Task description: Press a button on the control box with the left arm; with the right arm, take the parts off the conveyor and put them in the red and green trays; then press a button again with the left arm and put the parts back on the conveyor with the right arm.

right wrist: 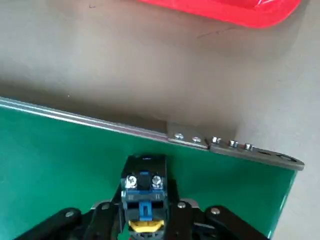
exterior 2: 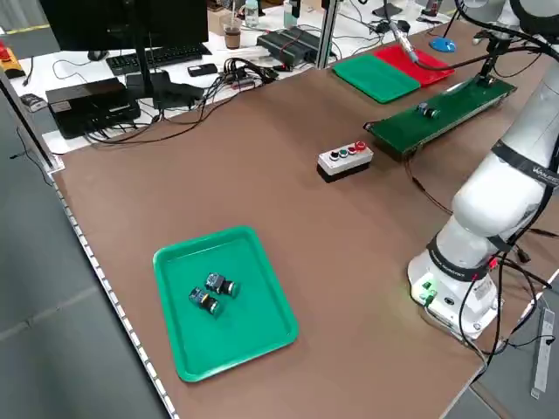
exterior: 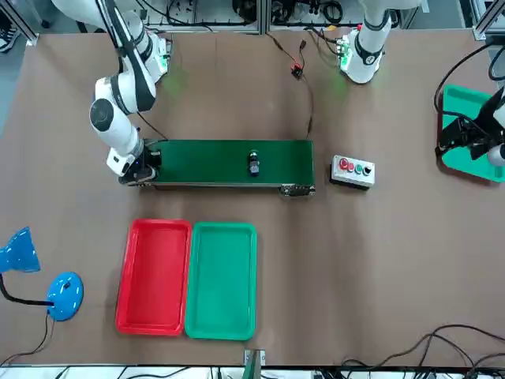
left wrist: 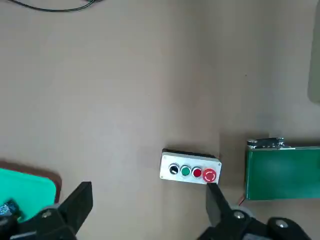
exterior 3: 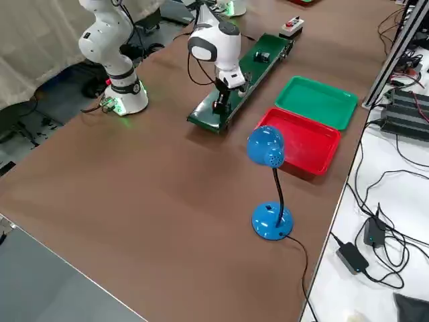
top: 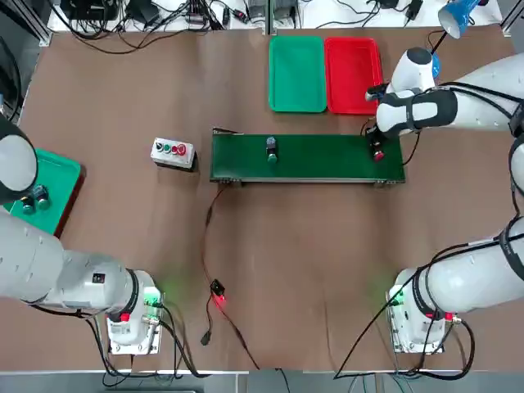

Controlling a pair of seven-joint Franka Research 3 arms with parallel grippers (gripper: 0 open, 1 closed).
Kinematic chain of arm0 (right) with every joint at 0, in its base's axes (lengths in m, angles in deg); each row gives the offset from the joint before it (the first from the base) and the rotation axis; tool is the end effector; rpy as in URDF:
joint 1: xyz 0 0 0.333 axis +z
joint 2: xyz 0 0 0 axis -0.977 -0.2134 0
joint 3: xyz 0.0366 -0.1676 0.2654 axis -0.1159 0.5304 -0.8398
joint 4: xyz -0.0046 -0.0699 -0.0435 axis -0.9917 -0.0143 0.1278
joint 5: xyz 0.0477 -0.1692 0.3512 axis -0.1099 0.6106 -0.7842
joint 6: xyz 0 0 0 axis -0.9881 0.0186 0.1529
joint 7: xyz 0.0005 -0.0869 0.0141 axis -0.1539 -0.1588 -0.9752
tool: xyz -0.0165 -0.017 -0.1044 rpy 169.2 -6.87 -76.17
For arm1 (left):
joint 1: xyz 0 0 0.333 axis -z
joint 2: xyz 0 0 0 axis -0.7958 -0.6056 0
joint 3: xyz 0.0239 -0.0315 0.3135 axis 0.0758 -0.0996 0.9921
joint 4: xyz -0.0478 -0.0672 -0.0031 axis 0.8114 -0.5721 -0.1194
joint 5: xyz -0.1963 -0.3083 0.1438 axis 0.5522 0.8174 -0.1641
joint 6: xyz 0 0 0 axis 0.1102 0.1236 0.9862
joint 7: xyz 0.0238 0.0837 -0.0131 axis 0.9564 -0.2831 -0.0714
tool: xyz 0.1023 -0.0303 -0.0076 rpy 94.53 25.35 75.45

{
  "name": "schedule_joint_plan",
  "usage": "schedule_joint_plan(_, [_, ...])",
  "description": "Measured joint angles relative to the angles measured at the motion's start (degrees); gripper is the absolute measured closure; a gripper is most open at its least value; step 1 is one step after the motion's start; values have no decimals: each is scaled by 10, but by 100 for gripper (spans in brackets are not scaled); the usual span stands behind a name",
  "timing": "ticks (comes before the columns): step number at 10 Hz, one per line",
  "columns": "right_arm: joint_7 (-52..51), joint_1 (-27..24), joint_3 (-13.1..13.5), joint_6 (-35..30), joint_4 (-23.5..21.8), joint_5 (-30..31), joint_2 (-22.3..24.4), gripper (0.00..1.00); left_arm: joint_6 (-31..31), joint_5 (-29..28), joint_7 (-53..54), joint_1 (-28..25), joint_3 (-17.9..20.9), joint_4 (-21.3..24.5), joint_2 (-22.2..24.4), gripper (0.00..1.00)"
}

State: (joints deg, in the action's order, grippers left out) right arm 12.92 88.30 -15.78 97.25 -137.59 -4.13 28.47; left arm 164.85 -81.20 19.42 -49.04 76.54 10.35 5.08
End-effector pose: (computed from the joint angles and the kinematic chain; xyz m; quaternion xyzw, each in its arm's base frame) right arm 0.4516 0.1023 0.2494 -0.9940 -0.1041 0.0320 0.0067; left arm 0.5709 -0.0039 0.6194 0.9993 -0.0197 0.0184 0.0254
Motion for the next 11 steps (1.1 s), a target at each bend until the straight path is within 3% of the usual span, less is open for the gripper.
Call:
schedule_joint_plan(1, [0, 0, 0, -1, 1, 0, 3, 67, -6, 0, 0, 0, 0, 0, 0, 0])
schedule_joint_plan(5, [0, 0, 0, -17, 30, 0, 6, 67, -31, 0, 0, 0, 0, -1, 0, 0])
schedule_joint_plan(8, [1, -10, 6, -48, 149, 0, -18, 67, -32, 0, 0, 0, 0, -2, 0, 0])
schedule_joint_plan(11, [1, -36, 10, -22, 289, 0, -154, 67, -32, 0, 0, 0, 0, -2, 0, 0])
